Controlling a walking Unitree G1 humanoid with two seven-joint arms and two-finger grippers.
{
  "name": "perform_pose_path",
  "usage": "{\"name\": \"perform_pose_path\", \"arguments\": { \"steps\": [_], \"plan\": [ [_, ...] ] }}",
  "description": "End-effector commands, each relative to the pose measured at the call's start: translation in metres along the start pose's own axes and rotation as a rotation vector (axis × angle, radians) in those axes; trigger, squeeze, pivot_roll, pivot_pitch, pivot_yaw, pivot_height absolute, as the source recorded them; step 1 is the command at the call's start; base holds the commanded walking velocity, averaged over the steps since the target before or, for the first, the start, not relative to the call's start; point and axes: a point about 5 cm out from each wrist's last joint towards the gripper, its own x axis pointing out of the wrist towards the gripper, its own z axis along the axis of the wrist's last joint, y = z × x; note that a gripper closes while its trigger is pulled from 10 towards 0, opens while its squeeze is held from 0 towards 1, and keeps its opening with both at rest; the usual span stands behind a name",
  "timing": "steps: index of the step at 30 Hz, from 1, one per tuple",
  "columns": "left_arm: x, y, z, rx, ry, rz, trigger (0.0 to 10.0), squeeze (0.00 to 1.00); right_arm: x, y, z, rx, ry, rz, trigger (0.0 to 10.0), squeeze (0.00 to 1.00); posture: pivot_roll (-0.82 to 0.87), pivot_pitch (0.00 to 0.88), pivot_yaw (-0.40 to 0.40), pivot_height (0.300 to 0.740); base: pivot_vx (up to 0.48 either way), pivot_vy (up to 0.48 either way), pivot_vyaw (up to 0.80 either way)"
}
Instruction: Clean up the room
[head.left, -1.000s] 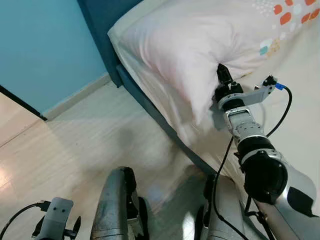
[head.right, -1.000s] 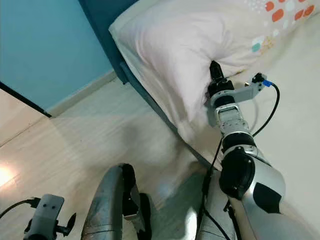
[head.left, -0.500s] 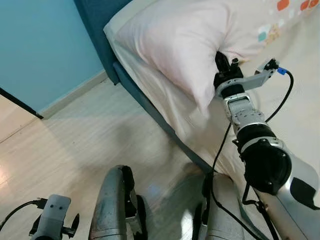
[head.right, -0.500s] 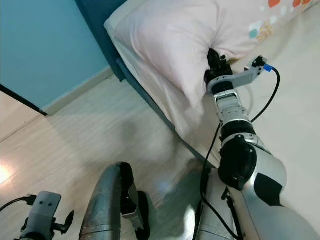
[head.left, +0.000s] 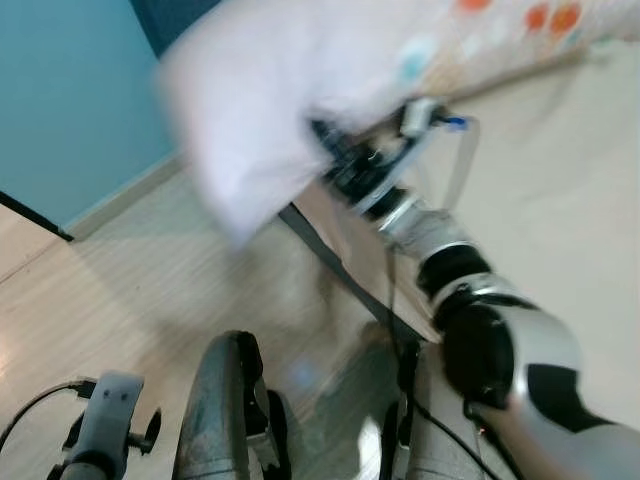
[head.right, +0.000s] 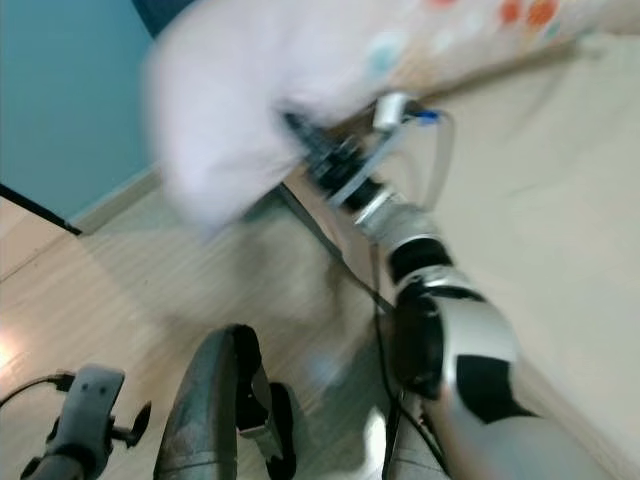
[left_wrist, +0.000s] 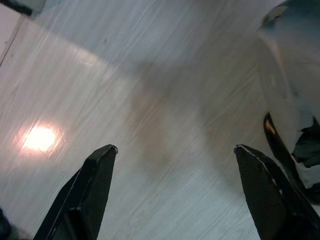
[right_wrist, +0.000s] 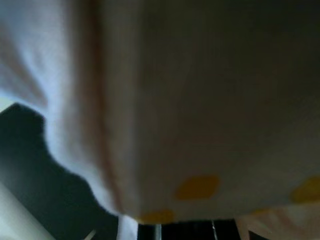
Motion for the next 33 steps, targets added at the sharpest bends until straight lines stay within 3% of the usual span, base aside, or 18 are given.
{"name": "perform_pose_path", "arguments": {
  "steps": [1,3,5,7,8,10,13,15,16,17,19,20,22,24,26,27,30,33],
  "plan": [
    [-0.008,-0.002,-0.025,-0.015,0.104,0.005,10.0,0.00,-0.008,0.002,-0.035,0.129,0.145,0.101,0.0,0.00,0.31,0.499,0.015,0.506,0.000,0.000,0.00],
    [-0.006,-0.004,-0.024,-0.018,0.102,0.005,10.0,0.00,-0.014,0.003,-0.046,0.170,0.184,0.111,0.0,0.00,0.30,0.486,0.012,0.506,0.000,0.000,0.00],
    [-0.003,-0.006,-0.024,-0.025,0.101,0.004,10.0,0.00,-0.034,0.006,-0.064,0.212,0.257,0.086,0.0,0.00,0.29,0.476,0.009,0.506,0.000,0.000,0.00],
    [-0.003,-0.006,-0.024,-0.025,0.101,0.004,10.0,0.00,-0.034,0.006,-0.064,0.212,0.257,0.086,0.0,0.00,0.29,0.476,0.009,0.506,0.000,0.000,0.00],
    [0.001,-0.010,-0.023,-0.040,0.098,0.002,10.0,0.00,-0.073,-0.004,-0.067,0.120,0.294,-0.113,0.0,0.00,0.27,0.446,0.002,0.506,0.000,0.000,0.00],
    [0.001,-0.010,-0.023,-0.040,0.098,0.002,10.0,0.00,-0.073,-0.004,-0.067,0.120,0.294,-0.113,0.0,0.00,0.27,0.446,0.002,0.506,0.000,0.000,0.00],
    [0.003,-0.013,-0.022,-0.049,0.097,0.001,10.0,0.00,-0.098,-0.010,-0.060,0.035,0.271,-0.272,0.0,0.00,0.27,0.440,0.000,0.506,0.000,0.000,0.00],
    [0.008,-0.020,-0.017,-0.096,0.077,-0.026,10.0,0.00,-0.134,-0.009,-0.025,-0.153,0.119,-0.586,0.0,0.00,0.25,0.414,-0.004,0.506,0.000,0.000,0.00],
    [0.008,-0.020,-0.017,-0.096,0.077,-0.026,10.0,0.00,-0.134,-0.009,-0.025,-0.153,0.119,-0.586,0.0,0.00,0.25,0.414,-0.004,0.506,0.000,0.000,0.00],
    [0.013,-0.027,-0.009,-0.161,0.041,-0.067,10.0,0.00,-0.169,0.000,0.007,-0.287,-0.047,-0.874,0.0,0.00,0.25,0.405,-0.004,0.506,0.000,0.000,0.00],
    [0.016,-0.030,-0.002,-0.194,0.016,-0.094,10.0,0.00,-0.183,0.008,0.022,-0.355,-0.152,-0.974,0.0,0.00,0.24,0.391,-0.004,0.506,0.000,0.000,0.00],
    [0.016,-0.030,-0.002,-0.194,0.016,-0.094,10.0,0.00,-0.183,0.008,0.022,-0.355,-0.152,-0.974,0.0,0.00,0.24,0.391,-0.004,0.506,0.000,0.000,0.00],
    [0.023,-0.033,0.010,-0.242,-0.028,-0.128,10.0,0.00,-0.206,0.026,0.043,-0.443,-0.339,-1.097,0.0,0.00,0.24,0.364,-0.003,0.506,0.000,0.000,0.00],
    [0.023,-0.033,0.010,-0.242,-0.028,-0.128,10.0,0.00,-0.206,0.026,0.043,-0.443,-0.339,-1.097,0.0,0.00,0.24,0.364,-0.003,0.506,0.000,0.000,0.00],
    [0.034,-0.034,0.026,-0.290,-0.076,-0.152,10.0,0.00,-0.239,0.052,0.059,-0.523,-0.551,-1.238,0.0,0.00,0.22,0.328,-0.005,0.506,0.000,0.000,0.00],
    [0.034,-0.034,0.026,-0.290,-0.076,-0.152,10.0,0.00,-0.239,0.052,0.059,-0.523,-0.551,-1.238,0.0,0.00,0.22,0.328,-0.005,0.506,0.000,0.000,0.00],
    [0.047,-0.035,0.041,-0.351,-0.120,-0.169,10.0,0.00,-0.281,0.083,0.071,-0.622,-0.764,-1.466,0.0,0.00,0.20,0.288,-0.008,0.506,0.000,0.000,0.00],
    [0.051,-0.038,0.046,-0.372,-0.133,-0.182,10.0,0.00,-0.291,0.094,0.078,-0.660,-0.840,-1.523,0.0,0.00,0.20,0.270,-0.011,0.506,0.000,0.000,0.00]
  ]
}}
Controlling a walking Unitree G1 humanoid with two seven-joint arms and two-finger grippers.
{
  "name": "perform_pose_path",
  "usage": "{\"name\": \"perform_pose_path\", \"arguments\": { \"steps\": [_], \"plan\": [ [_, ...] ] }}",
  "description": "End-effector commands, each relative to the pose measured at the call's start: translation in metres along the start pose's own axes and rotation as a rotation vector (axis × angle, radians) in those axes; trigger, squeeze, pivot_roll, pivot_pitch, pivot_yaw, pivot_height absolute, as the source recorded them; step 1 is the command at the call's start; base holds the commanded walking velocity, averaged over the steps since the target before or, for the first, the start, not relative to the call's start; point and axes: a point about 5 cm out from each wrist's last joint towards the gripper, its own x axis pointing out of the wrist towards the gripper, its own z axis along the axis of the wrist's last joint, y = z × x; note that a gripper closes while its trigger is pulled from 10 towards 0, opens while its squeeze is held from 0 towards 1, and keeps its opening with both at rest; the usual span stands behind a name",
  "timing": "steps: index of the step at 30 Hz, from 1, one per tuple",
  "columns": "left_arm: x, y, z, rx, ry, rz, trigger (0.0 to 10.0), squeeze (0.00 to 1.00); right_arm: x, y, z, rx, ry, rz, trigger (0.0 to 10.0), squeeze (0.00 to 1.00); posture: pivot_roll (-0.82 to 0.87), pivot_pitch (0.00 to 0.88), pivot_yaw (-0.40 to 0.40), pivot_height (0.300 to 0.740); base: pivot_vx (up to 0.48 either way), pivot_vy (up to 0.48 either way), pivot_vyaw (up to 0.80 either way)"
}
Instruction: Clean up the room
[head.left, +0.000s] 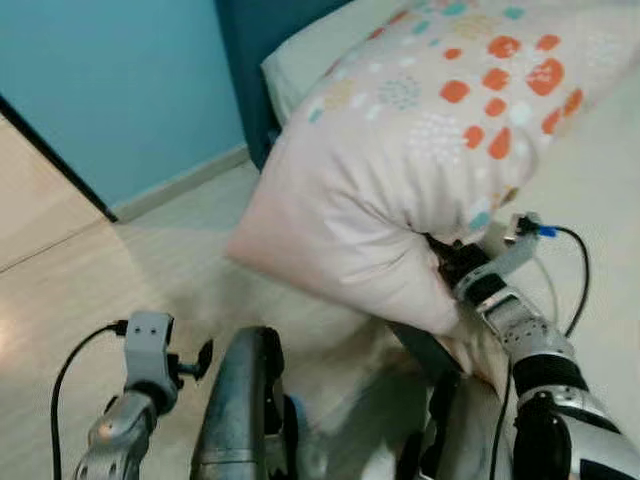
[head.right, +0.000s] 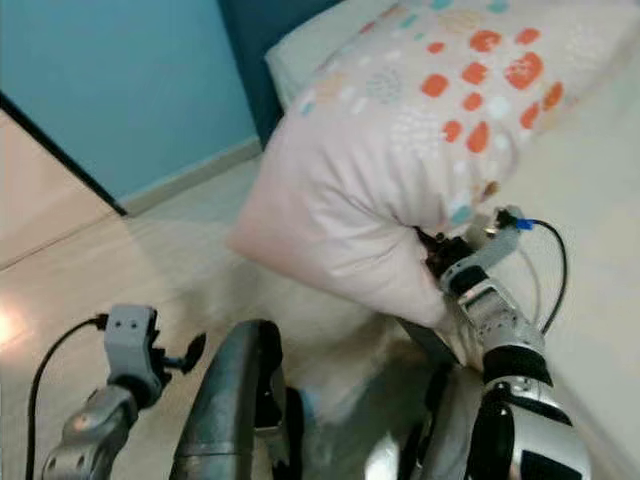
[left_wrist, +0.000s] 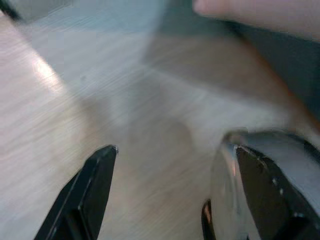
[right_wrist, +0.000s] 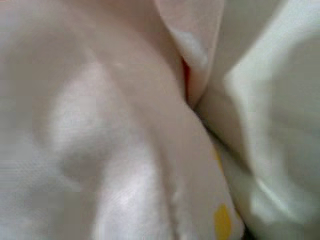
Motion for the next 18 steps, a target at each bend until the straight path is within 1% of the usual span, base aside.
{"name": "perform_pose_path", "arguments": {
  "steps": [1,2,3,5,6,7,8,9,11,12,13,14,15,18],
  "plan": [
    [-0.006,-0.001,-0.018,-0.052,0.056,0.003,10.0,0.00,-0.039,-0.027,0.093,-0.165,-0.449,-0.233,0.0,0.00,0.20,0.266,-0.012,0.506,0.000,0.000,0.00],
    [-0.006,-0.001,-0.018,-0.052,0.056,0.003,10.0,0.00,-0.039,-0.027,0.093,-0.165,-0.449,-0.233,0.0,0.00,0.20,0.266,-0.012,0.506,0.000,0.000,0.00],
    [-0.004,-0.003,-0.017,-0.065,0.049,-0.007,10.0,0.00,-0.039,-0.023,0.102,-0.164,-0.487,-0.241,0.0,0.00,0.19,0.254,-0.015,0.506,0.000,0.000,0.00],
    [-0.004,-0.003,-0.017,-0.065,0.049,-0.007,10.0,0.00,-0.039,-0.023,0.102,-0.164,-0.487,-0.241,0.0,0.00,0.19,0.254,-0.015,0.506,0.000,0.000,0.00],
    [-0.001,-0.004,-0.016,-0.086,0.042,-0.016,10.0,0.00,-0.037,-0.017,0.112,-0.152,-0.522,-0.235,0.0,0.00,0.19,0.241,-0.016,0.506,0.000,0.000,0.00],
    [0.002,-0.007,-0.015,-0.112,0.037,-0.027,10.0,0.00,-0.030,-0.002,0.122,-0.126,-0.552,-0.172,0.0,0.00,0.18,0.234,-0.018,0.506,0.000,0.000,0.00],
    [0.002,-0.007,-0.015,-0.112,0.037,-0.027,10.0,0.00,-0.030,-0.002,0.122,-0.126,-0.552,-0.172,0.0,0.00,0.18,0.234,-0.018,0.506,0.000,0.000,0.00],
    [0.004,-0.012,-0.015,-0.133,0.034,-0.048,10.0,0.00,-0.020,0.017,0.129,-0.084,-0.570,-0.082,0.0,0.00,0.17,0.224,-0.019,0.506,0.000,0.000,0.00],
    [0.009,-0.023,-0.016,-0.159,0.035,-0.096,10.0,0.00,0.002,0.058,0.136,0.072,-0.571,0.158,0.0,0.00,0.17,0.218,-0.021,0.506,0.000,0.000,0.00],
    [0.010,-0.027,-0.017,-0.165,0.037,-0.115,10.0,0.00,0.008,0.071,0.137,0.141,-0.568,0.246,0.0,0.00,0.17,0.218,-0.021,0.506,0.000,0.000,0.00],
    [0.011,-0.029,-0.017,-0.169,0.038,-0.125,10.0,0.00,0.010,0.079,0.137,0.181,-0.567,0.295,0.0,0.00,0.17,0.218,-0.021,0.506,0.000,0.000,0.00],
    [0.011,-0.029,-0.017,-0.169,0.038,-0.125,10.0,0.00,0.010,0.079,0.137,0.181,-0.567,0.295,0.0,0.00,0.17,0.218,-0.021,0.506,0.000,0.000,0.00],
    [0.011,-0.032,-0.018,-0.168,0.042,-0.140,10.0,0.00,0.014,0.084,0.140,0.207,-0.581,0.296,0.0,0.00,0.17,0.219,-0.020,0.506,0.000,0.000,0.00],
    [0.010,-0.034,-0.019,-0.168,0.046,-0.152,10.0,0.00,0.016,0.086,0.144,0.226,-0.606,0.277,0.0,0.00,0.17,0.219,-0.019,0.506,0.000,0.000,0.00]
  ]
}}
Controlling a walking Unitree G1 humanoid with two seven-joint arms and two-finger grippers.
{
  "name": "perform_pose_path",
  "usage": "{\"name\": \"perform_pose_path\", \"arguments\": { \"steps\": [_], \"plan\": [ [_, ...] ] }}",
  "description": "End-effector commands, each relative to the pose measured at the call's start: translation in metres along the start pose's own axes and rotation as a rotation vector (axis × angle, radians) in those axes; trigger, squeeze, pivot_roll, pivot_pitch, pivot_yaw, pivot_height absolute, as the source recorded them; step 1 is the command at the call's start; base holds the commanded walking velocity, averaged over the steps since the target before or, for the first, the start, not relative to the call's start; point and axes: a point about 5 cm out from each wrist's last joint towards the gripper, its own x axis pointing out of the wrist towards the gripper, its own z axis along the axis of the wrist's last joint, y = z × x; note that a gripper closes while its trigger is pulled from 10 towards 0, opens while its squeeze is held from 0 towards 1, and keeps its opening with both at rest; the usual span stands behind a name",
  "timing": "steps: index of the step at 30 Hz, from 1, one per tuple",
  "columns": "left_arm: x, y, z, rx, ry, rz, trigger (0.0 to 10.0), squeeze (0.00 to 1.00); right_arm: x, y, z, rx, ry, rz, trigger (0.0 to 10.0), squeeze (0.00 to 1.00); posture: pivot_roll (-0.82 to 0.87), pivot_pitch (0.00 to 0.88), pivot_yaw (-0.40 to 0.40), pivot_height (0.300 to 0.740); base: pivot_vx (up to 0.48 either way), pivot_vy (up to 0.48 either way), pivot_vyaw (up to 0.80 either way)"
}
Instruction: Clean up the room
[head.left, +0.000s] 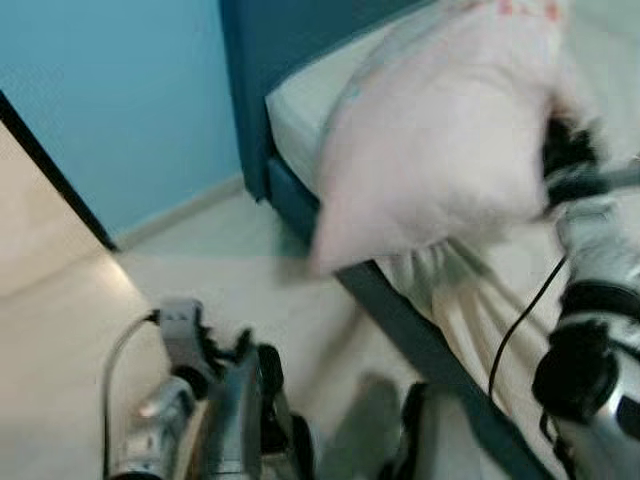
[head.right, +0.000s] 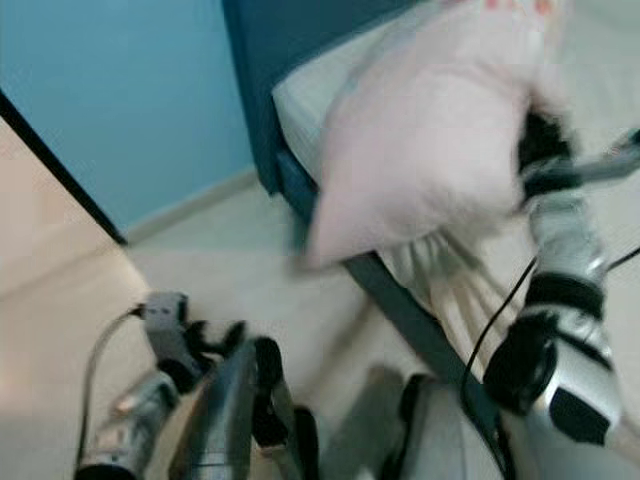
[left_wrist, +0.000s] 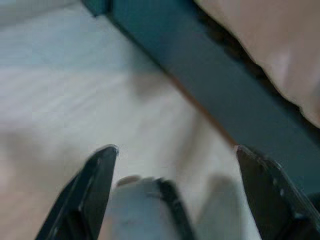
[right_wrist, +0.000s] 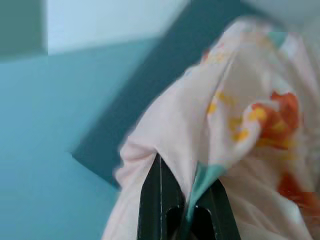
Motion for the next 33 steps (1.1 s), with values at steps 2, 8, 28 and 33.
{"name": "perform_pose_path", "arguments": {
  "steps": [2,8,28,33],
  "plan": [
    [-0.008,0.004,-0.013,-0.008,0.050,0.003,10.0,0.00,-0.001,-0.009,0.018,-0.001,-0.135,-0.100,0.0,0.00,0.18,0.226,-0.017,0.506,0.000,0.000,0.00],
    [-0.009,0.003,-0.015,-0.010,0.054,-0.008,10.0,0.00,0.000,-0.013,0.026,-0.079,-0.147,-0.181,0.0,0.00,0.18,0.235,-0.019,0.506,0.000,0.000,0.00],
    [-0.012,-0.019,-0.021,0.155,0.099,-0.122,10.0,0.00,-0.051,-0.074,0.007,-0.353,0.000,-0.582,0.0,0.00,0.19,0.254,0.005,0.506,0.000,-0.216,0.00],
    [-0.014,-0.023,-0.023,0.161,0.104,-0.145,10.0,0.00,-0.048,-0.071,0.000,-0.354,0.015,-0.563,0.0,0.00,0.19,0.254,0.007,0.506,0.000,-0.480,0.00]
  ]
}}
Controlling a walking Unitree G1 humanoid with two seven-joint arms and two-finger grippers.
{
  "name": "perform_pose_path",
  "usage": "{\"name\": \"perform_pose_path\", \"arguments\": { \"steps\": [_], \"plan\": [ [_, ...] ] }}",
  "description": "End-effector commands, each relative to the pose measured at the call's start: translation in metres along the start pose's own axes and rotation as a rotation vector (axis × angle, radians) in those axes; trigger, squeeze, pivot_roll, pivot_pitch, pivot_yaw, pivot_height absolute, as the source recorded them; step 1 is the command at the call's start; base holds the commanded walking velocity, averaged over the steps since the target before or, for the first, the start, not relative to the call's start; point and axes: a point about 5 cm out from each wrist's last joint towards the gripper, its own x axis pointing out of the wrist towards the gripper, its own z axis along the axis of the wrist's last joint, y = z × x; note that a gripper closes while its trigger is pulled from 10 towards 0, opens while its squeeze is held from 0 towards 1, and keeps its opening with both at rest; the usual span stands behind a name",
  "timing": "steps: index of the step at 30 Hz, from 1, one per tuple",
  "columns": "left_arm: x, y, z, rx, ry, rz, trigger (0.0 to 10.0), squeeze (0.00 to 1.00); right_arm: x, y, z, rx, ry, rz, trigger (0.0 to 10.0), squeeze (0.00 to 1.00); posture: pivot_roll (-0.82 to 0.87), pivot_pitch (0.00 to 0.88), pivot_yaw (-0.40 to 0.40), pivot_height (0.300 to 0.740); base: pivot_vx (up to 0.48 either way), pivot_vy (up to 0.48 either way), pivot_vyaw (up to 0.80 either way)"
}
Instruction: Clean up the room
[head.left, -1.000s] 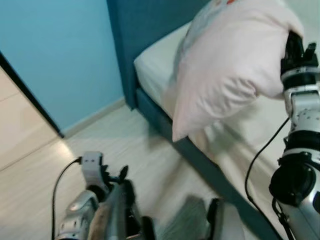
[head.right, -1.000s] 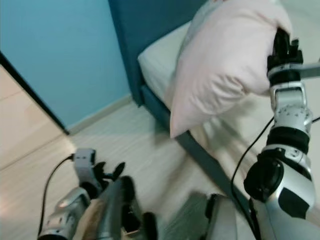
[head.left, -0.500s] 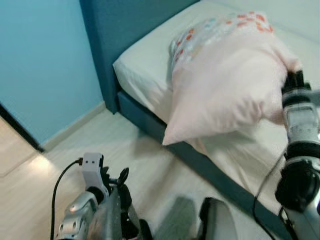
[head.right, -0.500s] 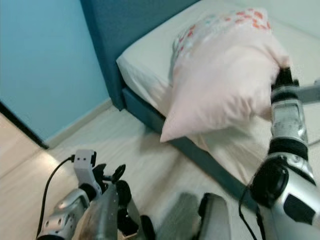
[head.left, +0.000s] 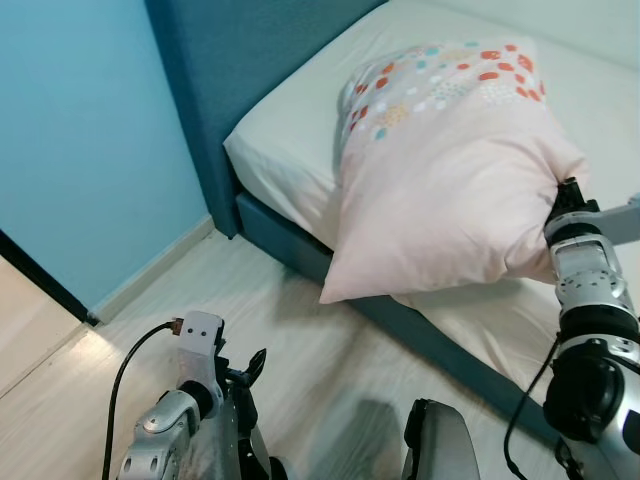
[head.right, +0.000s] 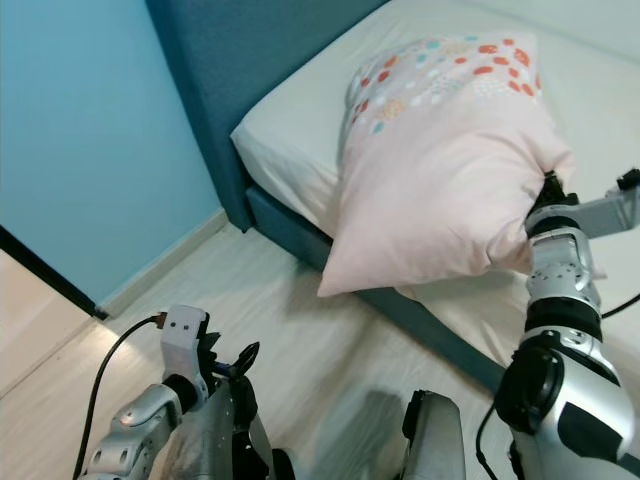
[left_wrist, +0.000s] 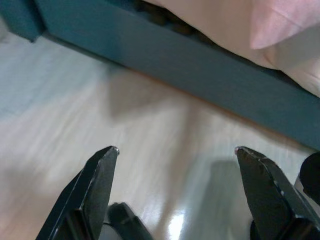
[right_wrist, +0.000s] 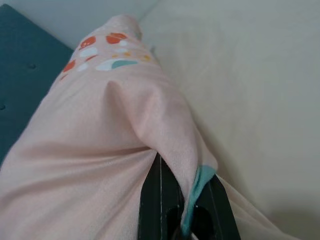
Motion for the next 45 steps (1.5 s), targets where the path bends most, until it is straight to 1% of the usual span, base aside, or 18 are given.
{"name": "perform_pose_path", "arguments": {
  "steps": [1,4,7,10,11,13,15,17,18,21,22,23,26,29,32,38,42,45],
  "plan": [
    [-0.003,-0.005,-0.009,-0.003,0.035,-0.019,10.0,0.00,0.000,0.000,0.016,-0.005,-0.079,0.008,0.0,0.00,0.19,0.254,0.007,0.506,0.000,-0.480,0.00],
    [-0.004,-0.003,-0.009,-0.001,0.036,-0.009,10.0,0.00,0.001,0.002,0.014,-0.008,-0.073,0.016,0.0,0.00,0.19,0.254,0.010,0.506,0.000,-0.480,0.00],
    [-0.005,0.002,-0.010,-0.037,0.043,0.029,10.0,0.00,0.001,0.004,0.011,-0.019,-0.064,0.025,0.0,0.00,0.20,0.252,0.009,0.506,0.000,-0.480,0.00],
    [-0.004,0.006,-0.011,-0.028,0.052,0.057,10.0,0.00,0.001,0.007,0.006,-0.035,-0.035,0.047,0.0,0.00,0.20,0.252,0.009,0.506,0.000,-0.160,0.00],
    [-0.004,0.008,-0.011,-0.018,0.058,0.074,10.0,0.00,0.001,0.009,0.001,-0.046,-0.014,0.062,0.0,0.00,0.20,0.252,0.009,0.506,0.000,0.000,0.00],
    [-0.003,0.011,-0.010,-0.031,0.050,0.100,10.0,0.00,-0.001,0.009,-0.012,-0.088,0.045,0.067,0.0,0.00,0.20,0.251,0.008,0.506,0.000,0.000,0.00],
    [-0.003,0.012,-0.010,-0.043,0.045,0.103,10.0,0.00,-0.002,0.009,-0.017,-0.107,0.070,0.064,0.0,0.00,0.19,0.249,0.007,0.506,0.000,0.000,0.00],
    [-0.002,0.013,-0.006,-0.066,0.026,0.093,10.0,0.00,-0.005,0.008,-0.033,-0.165,0.146,0.077,0.0,0.00,0.18,0.245,0.005,0.506,0.000,0.000,0.00],
    [-0.002,0.013,-0.006,-0.066,0.026,0.093,10.0,0.00,-0.005,0.008,-0.033,-0.165,0.146,0.077,0.0,0.00,0.18,0.245,0.005,0.506,0.000,0.000,0.00],
    [-0.001,0.015,-0.003,-0.088,0.010,0.091,10.0,0.00,-0.009,0.007,-0.045,-0.211,0.192,0.094,0.0,0.00,0.18,0.242,0.001,0.506,0.000,0.000,0.00],
    [0.000,0.018,0.000,-0.115,-0.006,0.095,10.0,0.00,-0.013,0.007,-0.055,-0.231,0.220,0.115,0.0,0.00,0.18,0.241,-0.001,0.506,0.000,0.000,0.00],
    [0.000,0.018,0.000,-0.115,-0.006,0.095,10.0,0.00,-0.013,0.007,-0.055,-0.231,0.220,0.115,0.0,0.00,0.18,0.241,-0.001,0.506,0.000,0.000,0.00],
    [0.001,0.019,0.001,-0.125,-0.012,0.095,10.0,0.00,-0.018,0.007,-0.068,-0.243,0.250,0.133,0.0,0.00,0.18,0.241,-0.006,0.506,0.000,0.000,0.00],
    [0.002,0.018,0.001,-0.122,-0.010,0.095,10.0,0.00,-0.020,0.007,-0.072,-0.255,0.253,0.150,0.0,0.00,0.18,0.240,-0.008,0.506,0.000,0.000,0.00],
    [0.001,0.016,-0.002,-0.126,-0.009,0.086,10.0,0.00,-0.026,0.010,-0.077,-0.229,0.255,0.202,0.0,0.00,0.17,0.237,-0.012,0.520,0.000,0.000,0.00],
    [0.004,0.011,-0.002,-0.143,-0.015,0.060,10.0,0.00,-0.026,0.013,-0.072,-0.225,0.236,0.229,0.0,0.00,0.16,0.230,-0.018,0.539,0.000,0.000,0.00],
    [0.007,0.007,-0.001,-0.155,-0.022,0.042,10.0,0.00,-0.026,0.013,-0.071,-0.242,0.234,0.227,0.0,0.00,0.16,0.224,-0.021,0.549,0.000,0.000,0.00],
    [0.009,0.004,0.001,-0.165,-0.029,0.024,10.0,0.00,-0.025,0.008,-0.068,-0.258,0.227,0.196,0.0,0.00,0.16,0.217,-0.025,0.558,0.000,0.000,0.00]
  ]
}}
